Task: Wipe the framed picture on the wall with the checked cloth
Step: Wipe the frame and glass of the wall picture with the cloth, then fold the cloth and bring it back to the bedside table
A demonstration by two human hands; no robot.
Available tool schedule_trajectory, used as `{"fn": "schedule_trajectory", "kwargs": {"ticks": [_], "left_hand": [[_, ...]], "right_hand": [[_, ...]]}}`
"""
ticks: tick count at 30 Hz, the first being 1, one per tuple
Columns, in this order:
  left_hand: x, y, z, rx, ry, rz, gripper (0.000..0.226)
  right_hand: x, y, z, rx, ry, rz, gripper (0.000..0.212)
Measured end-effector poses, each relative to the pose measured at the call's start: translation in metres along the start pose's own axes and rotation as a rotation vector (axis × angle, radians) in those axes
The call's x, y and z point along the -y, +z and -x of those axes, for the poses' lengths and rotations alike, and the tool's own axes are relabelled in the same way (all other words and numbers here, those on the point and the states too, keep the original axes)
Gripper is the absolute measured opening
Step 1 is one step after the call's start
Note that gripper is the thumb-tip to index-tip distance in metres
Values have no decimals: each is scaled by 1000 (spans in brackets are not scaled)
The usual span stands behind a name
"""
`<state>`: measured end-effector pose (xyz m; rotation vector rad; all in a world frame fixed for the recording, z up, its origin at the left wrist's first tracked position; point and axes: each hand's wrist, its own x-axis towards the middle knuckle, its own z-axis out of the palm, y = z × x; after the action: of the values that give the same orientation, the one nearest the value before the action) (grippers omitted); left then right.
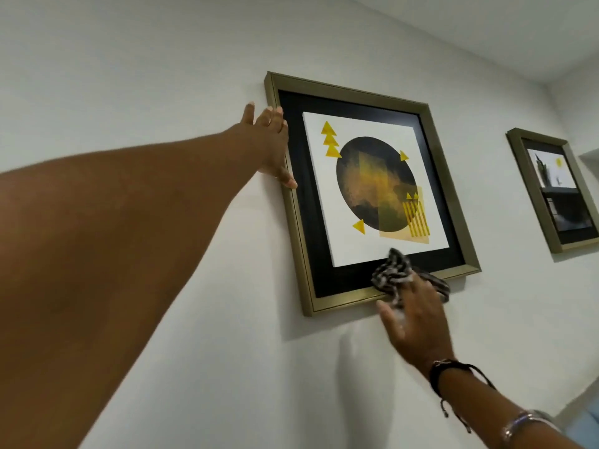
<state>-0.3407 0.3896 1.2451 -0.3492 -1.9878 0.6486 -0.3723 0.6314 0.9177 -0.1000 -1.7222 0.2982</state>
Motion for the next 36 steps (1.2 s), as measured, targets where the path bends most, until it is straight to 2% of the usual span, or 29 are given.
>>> {"fn": "schedule_trajectory", "kwargs": {"ticks": [3, 7, 12, 14, 17, 20, 22, 24, 26, 27, 29, 31, 32, 33, 34, 36], "left_hand": [[2, 1, 1, -1, -2, -10, 126], [0, 3, 1, -13, 3, 12, 124], [0, 3, 1, -37, 4, 30, 124], [0, 2, 5, -63, 6, 41, 121], [0, 9, 18, -144, 18, 99, 109], [-10, 28, 63, -299, 5, 298, 84], [-25, 49, 109, -447, -59, 526, 67], [-43, 73, 172, -578, -169, 791, 51], [-58, 99, 247, -592, -326, 1163, 38], [-67, 107, 281, -543, -417, 1395, 32], [-76, 130, 361, -329, -677, 1809, 24], [-77, 151, 437, 12, -967, 2194, 27], [-78, 160, 468, 255, -1089, 2427, 33], [-76, 169, 508, 509, -1212, 2671, 40], [-76, 174, 539, 678, -1298, 2826, 43], [-75, 176, 600, 773, -1458, 2940, 42]], "right_hand": [[-1, -5, -13, -20, 111, 25, 66], [50, 2, -5, -30, 282, -54, 80], [126, 5, 25, -24, 96, -164, 85], [151, 7, 30, -4, 72, -161, 76], [171, -3, 27, -9, 108, -250, 45], [173, -27, 24, -30, 222, -429, 26], [175, -45, 25, -23, 329, -572, 23], [187, -61, 37, 56, 413, -806, 27], [208, -75, 67, 235, 513, -1081, 23], [216, -79, 83, 336, 567, -1211, 22], [241, -81, 127, 555, 669, -1370, 22], [267, -79, 176, 732, 789, -1467, 31], [279, -78, 198, 819, 838, -1508, 36], [298, -76, 227, 916, 886, -1528, 40], [313, -75, 253, 990, 904, -1514, 41], [347, -74, 307, 1108, 862, -1338, 41]]}}
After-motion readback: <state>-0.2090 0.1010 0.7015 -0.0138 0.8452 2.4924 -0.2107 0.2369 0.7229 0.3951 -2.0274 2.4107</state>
